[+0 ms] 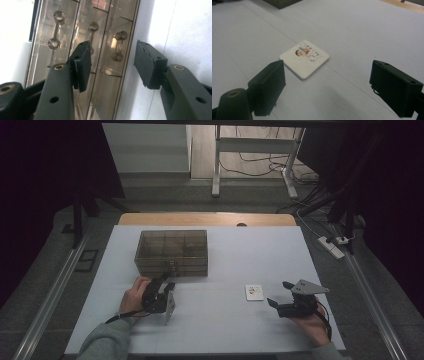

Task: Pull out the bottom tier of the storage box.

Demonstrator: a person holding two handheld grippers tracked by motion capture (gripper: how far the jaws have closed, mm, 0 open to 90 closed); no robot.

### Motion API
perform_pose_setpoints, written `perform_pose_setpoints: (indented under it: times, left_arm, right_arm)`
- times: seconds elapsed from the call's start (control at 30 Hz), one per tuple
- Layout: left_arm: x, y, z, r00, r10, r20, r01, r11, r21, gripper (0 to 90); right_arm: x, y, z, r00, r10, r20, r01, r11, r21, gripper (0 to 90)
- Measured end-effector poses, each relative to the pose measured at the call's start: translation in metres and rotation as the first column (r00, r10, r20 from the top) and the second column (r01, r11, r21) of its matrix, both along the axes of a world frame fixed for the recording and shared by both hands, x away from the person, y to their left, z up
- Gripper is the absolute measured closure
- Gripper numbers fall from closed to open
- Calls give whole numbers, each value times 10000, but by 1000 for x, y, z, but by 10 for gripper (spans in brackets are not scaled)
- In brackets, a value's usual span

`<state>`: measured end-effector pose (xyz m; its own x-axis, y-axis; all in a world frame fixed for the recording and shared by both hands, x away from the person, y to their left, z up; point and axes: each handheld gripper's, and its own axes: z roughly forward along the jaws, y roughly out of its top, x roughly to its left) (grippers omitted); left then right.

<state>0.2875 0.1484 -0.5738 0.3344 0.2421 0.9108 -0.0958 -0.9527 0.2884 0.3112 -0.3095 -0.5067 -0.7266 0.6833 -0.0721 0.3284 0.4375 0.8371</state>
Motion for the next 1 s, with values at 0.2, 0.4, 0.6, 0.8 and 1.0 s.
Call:
perform_pose_setpoints:
  times: [0.2,0.4,0.6,0.8,1.0]
  left_arm:
    - [2,-2,-1,9998,-204,-41,205,9997,166,475]
    - [5,-4,-2,9992,-402,18,402,9988,263,493]
    - [5,-4,-3,9986,-530,80,527,9979,367,501]
    - [6,-5,-3,9981,-617,83,612,9971,452,511]
    - [6,-7,-4,9968,-786,132,779,9956,522,540]
  right_arm:
    - [-2,0,1,9999,-87,70,88,9999,-49,129]
    - [-5,-1,3,9996,-243,144,244,9996,-116,129]
    - [-8,-2,2,9993,-324,161,327,9993,-156,130]
    - [-10,-3,3,9994,-294,174,297,9994,-150,131]
    - [-11,-3,4,9995,-250,204,254,9995,-197,132]
